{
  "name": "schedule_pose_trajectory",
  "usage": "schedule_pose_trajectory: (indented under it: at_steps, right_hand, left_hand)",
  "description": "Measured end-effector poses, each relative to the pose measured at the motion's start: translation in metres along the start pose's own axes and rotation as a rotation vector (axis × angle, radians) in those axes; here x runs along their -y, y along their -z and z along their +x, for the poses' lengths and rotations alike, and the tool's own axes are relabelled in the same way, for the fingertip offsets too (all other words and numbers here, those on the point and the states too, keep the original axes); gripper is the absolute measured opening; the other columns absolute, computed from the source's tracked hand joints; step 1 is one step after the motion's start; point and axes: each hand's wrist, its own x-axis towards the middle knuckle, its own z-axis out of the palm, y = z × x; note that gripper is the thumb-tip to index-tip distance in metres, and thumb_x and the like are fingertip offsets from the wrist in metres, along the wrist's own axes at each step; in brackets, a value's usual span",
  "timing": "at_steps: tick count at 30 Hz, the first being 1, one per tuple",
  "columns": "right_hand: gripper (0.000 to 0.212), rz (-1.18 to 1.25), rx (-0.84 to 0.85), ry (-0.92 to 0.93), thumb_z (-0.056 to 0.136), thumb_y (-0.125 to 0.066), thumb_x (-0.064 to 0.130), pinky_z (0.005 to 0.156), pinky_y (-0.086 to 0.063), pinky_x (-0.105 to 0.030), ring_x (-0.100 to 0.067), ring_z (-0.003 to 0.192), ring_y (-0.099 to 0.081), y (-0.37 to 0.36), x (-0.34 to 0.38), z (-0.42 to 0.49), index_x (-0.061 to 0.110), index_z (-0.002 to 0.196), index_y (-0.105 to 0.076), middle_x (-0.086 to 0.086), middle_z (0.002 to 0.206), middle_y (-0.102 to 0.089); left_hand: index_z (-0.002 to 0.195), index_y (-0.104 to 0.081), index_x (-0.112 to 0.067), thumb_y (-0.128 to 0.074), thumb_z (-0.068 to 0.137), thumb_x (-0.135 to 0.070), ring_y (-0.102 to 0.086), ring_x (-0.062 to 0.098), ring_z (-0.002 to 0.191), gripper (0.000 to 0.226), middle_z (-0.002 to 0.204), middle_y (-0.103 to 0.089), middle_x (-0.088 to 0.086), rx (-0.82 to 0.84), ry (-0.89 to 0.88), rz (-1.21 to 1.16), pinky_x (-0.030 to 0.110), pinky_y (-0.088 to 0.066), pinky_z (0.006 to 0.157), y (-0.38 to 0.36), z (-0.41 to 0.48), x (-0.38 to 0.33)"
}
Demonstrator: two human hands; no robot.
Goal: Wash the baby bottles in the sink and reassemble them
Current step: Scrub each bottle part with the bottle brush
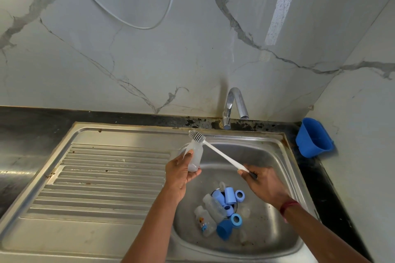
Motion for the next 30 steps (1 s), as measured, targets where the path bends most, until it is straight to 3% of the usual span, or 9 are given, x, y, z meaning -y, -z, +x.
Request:
schedule_pose_trajectory:
  at_steps: [5,9,12,14,17,20,23,26,30]
  right_hand:
    - [0.031,-0.02,0.014,-0.021,0.094,-0.057,0.045,0.047,-0.042,-0.023,-0.006,0.044,-0.042,0.002,-0.006,-0.004,0.024,0.11,-0.073,0.01,0.048,-0.044]
    - [0.029,0.017,0.013,-0.019,0.095,-0.059,0.043,0.047,-0.038,-0.019,-0.006,0.045,-0.041,-0.001,0.0,-0.003,0.022,0.109,-0.073,0.011,0.047,-0.042]
    - [0.025,0.051,-0.008,-0.001,0.094,-0.06,0.041,0.044,-0.033,-0.017,-0.008,0.043,-0.039,-0.002,0.003,-0.001,0.021,0.099,-0.074,0.012,0.045,-0.043]
    - [0.017,0.074,-0.001,0.036,0.093,-0.059,0.042,0.044,-0.032,-0.02,-0.009,0.043,-0.037,-0.005,0.001,-0.005,0.03,0.088,-0.07,0.013,0.047,-0.044]
    - [0.026,0.094,0.04,0.075,0.092,-0.054,0.049,0.045,-0.034,-0.023,-0.008,0.043,-0.037,-0.011,-0.002,-0.015,0.033,0.073,-0.061,0.012,0.049,-0.045]
    - [0.033,0.095,0.05,0.113,0.092,-0.051,0.052,0.045,-0.033,-0.02,-0.009,0.043,-0.037,-0.013,-0.005,-0.021,0.024,0.081,-0.067,0.013,0.05,-0.044]
    - [0.033,0.101,0.052,0.114,0.091,-0.051,0.053,0.045,-0.032,-0.019,-0.008,0.043,-0.037,-0.014,-0.001,-0.019,0.027,0.078,-0.066,0.013,0.05,-0.044]
    - [0.026,0.118,0.041,0.037,0.094,-0.06,0.04,0.045,-0.029,-0.017,-0.008,0.044,-0.034,-0.014,0.007,-0.009,0.033,0.068,-0.061,0.01,0.046,-0.04]
    - [0.027,0.145,0.06,-0.021,0.095,-0.061,0.034,0.049,-0.032,-0.021,-0.006,0.048,-0.034,-0.016,0.018,0.006,0.01,0.087,-0.071,0.007,0.05,-0.04]
  left_hand:
    - [0.124,-0.056,0.002,-0.073,0.088,-0.024,-0.064,0.037,0.108,0.047,0.121,-0.057,0.025,-0.026,0.035,-0.113,0.041,-0.062,0.07,0.01,0.005,-0.007]
    - [0.129,-0.054,-0.002,-0.069,0.09,-0.025,-0.065,0.038,0.108,0.048,0.12,-0.06,0.025,0.08,0.073,-0.071,0.048,-0.06,0.079,0.009,0.003,-0.005]
    - [0.126,-0.057,-0.008,-0.071,0.088,-0.03,-0.064,0.032,0.109,0.046,0.118,-0.066,0.017,0.089,0.088,-0.006,0.056,-0.054,0.091,0.007,0.003,-0.005]
    - [0.117,-0.06,-0.011,-0.071,0.088,-0.032,-0.065,0.03,0.105,0.037,0.114,-0.067,0.014,0.041,0.085,-0.006,0.053,-0.052,0.094,0.005,0.006,-0.008]
    - [0.105,-0.062,-0.012,-0.069,0.091,-0.032,-0.066,0.026,0.095,0.026,0.109,-0.068,0.015,-0.04,0.086,-0.08,0.044,-0.055,0.089,0.004,0.009,-0.015]
    - [0.111,-0.062,-0.007,-0.07,0.09,-0.032,-0.067,0.023,0.088,0.033,0.108,-0.068,0.015,-0.087,0.062,-0.099,0.039,-0.056,0.081,0.006,0.014,-0.02]
    - [0.112,-0.062,-0.007,-0.069,0.091,-0.03,-0.067,0.025,0.09,0.033,0.109,-0.067,0.016,-0.086,0.045,-0.101,0.039,-0.057,0.081,0.006,0.015,-0.019]
    - [0.109,-0.062,-0.008,-0.067,0.092,-0.028,-0.067,0.029,0.098,0.027,0.112,-0.067,0.018,-0.01,0.041,-0.085,0.041,-0.057,0.084,0.001,0.01,-0.014]
    - [0.111,-0.061,-0.006,-0.063,0.095,-0.027,-0.067,0.028,0.099,0.026,0.113,-0.067,0.019,0.039,0.044,-0.179,0.042,-0.057,0.086,0.001,0.005,-0.008]
